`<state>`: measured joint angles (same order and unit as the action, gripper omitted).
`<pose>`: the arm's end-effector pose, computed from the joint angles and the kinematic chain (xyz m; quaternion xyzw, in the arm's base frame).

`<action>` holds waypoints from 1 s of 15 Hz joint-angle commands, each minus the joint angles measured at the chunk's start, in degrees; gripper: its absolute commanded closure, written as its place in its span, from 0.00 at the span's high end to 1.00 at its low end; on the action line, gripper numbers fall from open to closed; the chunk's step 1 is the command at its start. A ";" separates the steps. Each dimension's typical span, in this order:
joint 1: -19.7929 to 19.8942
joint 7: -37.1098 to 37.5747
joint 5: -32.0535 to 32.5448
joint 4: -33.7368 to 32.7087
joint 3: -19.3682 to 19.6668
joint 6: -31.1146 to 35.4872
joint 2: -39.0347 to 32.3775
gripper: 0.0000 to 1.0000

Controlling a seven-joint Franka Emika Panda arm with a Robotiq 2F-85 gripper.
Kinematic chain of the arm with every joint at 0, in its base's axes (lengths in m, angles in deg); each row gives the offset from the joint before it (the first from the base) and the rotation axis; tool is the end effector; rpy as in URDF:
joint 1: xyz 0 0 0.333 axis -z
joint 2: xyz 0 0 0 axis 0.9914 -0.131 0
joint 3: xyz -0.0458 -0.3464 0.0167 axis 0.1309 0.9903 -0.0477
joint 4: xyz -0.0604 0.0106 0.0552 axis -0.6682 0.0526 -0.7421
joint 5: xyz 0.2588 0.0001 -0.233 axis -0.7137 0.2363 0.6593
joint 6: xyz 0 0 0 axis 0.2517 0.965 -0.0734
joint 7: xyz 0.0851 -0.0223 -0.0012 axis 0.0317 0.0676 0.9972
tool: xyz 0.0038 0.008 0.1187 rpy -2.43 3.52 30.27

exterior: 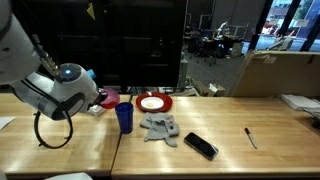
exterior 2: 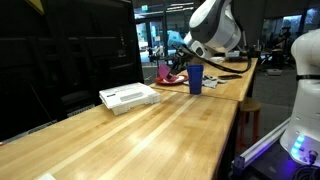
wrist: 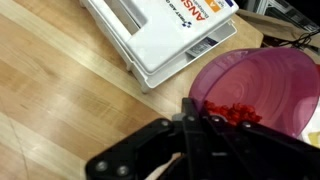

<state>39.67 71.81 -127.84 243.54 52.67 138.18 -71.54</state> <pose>0.3378 0.1772 0.4238 -0.4525 0.8178 0.0200 0.3551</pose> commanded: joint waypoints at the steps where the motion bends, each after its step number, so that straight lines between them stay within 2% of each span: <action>1: 1.81 -0.36 0.67 -0.41 -1.50 -0.27 -0.30 0.01; 7: 3.74 -5.21 5.95 -0.96 -2.54 -1.19 0.45 0.01; 11: -0.11 -13.19 12.77 -1.58 1.99 -9.29 6.02 0.01; 13: -4.08 -18.26 13.08 -2.96 6.08 -15.01 8.62 0.01; 15: -5.66 -23.60 13.13 -4.24 9.36 -23.23 10.80 0.01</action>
<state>37.08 55.10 -115.41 240.32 57.06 124.61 -65.89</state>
